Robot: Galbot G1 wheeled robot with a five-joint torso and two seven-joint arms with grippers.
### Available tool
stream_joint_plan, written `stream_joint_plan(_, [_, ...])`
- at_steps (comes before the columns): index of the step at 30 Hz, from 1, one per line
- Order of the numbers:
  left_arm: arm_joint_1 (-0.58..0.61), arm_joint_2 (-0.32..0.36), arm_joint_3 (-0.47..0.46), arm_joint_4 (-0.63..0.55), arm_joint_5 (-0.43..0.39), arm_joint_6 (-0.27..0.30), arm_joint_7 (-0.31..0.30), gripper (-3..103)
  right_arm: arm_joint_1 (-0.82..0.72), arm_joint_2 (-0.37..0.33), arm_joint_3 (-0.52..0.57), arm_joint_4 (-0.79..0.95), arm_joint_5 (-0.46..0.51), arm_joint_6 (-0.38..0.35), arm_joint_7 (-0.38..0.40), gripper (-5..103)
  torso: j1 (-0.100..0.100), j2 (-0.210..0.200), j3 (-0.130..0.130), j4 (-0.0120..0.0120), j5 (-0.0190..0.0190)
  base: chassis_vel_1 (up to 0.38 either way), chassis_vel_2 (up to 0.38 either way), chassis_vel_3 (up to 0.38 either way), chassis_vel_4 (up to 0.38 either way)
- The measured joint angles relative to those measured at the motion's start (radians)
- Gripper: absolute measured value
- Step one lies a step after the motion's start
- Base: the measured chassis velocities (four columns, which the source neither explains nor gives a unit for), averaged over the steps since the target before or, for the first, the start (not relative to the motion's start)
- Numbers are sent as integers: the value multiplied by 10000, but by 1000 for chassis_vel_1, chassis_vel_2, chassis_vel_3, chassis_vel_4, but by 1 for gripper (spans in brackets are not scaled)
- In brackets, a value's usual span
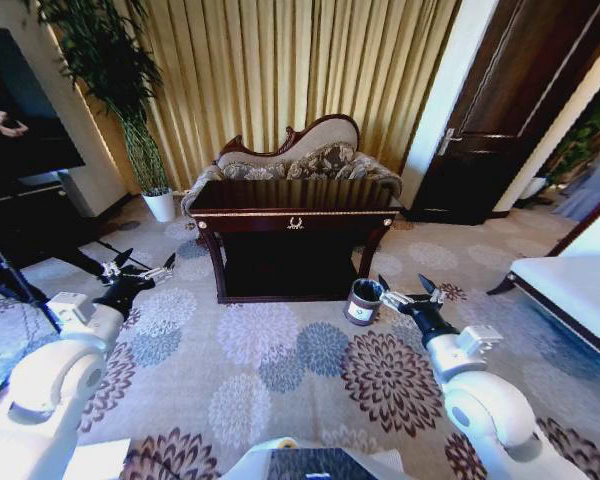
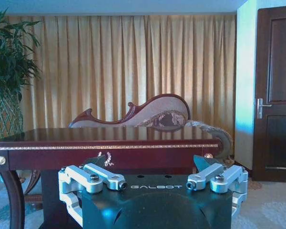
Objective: Move to the front of the table and place the trash on the table into the trash bin.
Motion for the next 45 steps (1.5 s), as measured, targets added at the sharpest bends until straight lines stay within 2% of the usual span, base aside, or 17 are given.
stream_joint_plan(6, [14,-3,4,12,0,-18,1,100,-8,28,-15,-10,-23,13,1,100,-2,2,-2,7,-5,191,-221,-184,246])
stream_joint_plan(7, [14,-2,11,15,1,-22,1,100,-7,31,-26,-38,-61,47,0,100,-1,0,0,7,4,226,-204,-209,217])
stream_joint_plan(12, [-26,-5,64,28,0,-33,5,100,38,52,-101,-213,-458,377,-58,100,-7,4,-3,-2,0,182,-169,-176,156])
stream_joint_plan(14, [-28,-19,77,32,1,-39,3,100,65,83,-123,-268,-555,433,-68,100,-7,5,-5,5,-4,132,-92,-128,78])
stream_joint_plan(34, [124,-185,97,55,-39,-381,-88,100,62,169,-78,-457,-773,382,138,100,0,0,-1,3,-2,-1,7,1,-1])
stream_joint_plan(45, [131,-192,70,61,21,-384,-89,100,65,167,-77,-444,-775,372,145,100,-1,1,-1,3,-2,0,0,0,0])
